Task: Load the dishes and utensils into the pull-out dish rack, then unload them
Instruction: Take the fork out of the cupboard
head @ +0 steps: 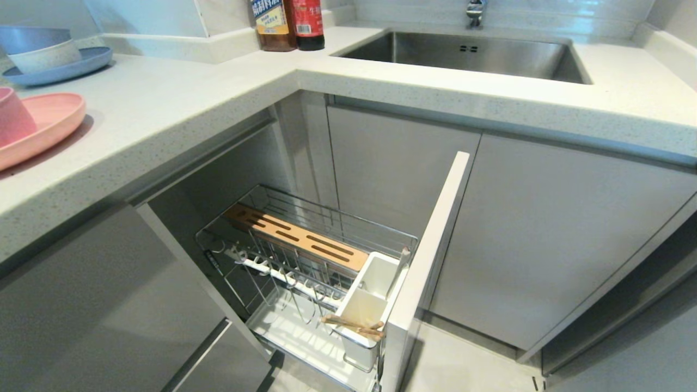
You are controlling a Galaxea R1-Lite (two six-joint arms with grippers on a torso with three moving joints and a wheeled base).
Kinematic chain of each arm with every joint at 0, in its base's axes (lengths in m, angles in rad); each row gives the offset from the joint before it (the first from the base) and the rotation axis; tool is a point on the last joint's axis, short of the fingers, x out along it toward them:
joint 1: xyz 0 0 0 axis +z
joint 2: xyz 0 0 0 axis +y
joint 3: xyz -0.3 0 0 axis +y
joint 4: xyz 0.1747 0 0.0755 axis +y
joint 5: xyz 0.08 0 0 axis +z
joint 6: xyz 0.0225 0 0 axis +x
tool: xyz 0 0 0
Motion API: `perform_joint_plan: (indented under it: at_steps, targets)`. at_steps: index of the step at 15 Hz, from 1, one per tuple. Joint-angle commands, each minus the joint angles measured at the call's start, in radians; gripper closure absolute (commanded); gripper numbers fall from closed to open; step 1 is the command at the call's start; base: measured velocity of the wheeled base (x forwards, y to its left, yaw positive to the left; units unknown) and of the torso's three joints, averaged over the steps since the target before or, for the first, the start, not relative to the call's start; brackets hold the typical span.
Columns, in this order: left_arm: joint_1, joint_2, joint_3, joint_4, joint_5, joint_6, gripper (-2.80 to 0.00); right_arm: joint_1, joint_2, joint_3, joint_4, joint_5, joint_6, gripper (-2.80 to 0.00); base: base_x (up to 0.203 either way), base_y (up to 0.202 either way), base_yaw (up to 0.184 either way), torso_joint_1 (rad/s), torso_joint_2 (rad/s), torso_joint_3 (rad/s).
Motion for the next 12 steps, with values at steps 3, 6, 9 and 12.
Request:
perform_joint_plan:
  at_steps: [3,6,9,12]
  targets:
    - [-0.003,0.015,0.004,-0.015,-0.054,-0.03,0.0,0.001,0.0,0.002,0.0,0.0,0.0,0.0,0.0,0.0,0.0,0.0,0.0,0.0]
    - [-0.002,0.018,0.019,-0.08,-0.055,-0.052,0.0,0.001,0.0,0.002,0.0,0.0,0.0,0.0,0.0,0.0,0.0,0.0,0.0,0.0]
    - [-0.001,0.032,0.032,-0.117,-0.055,-0.063,0.0,-0.007,0.0,0.002,0.0,0.0,0.0,0.0,0.0,0.0,0.0,0.0,0.0,0.0]
    - [0.0,0.052,0.038,-0.144,-0.055,-0.063,0.0,0.001,0.0,0.002,0.0,0.0,0.0,0.0,0.0,0.0,0.0,0.0,0.0,0.0]
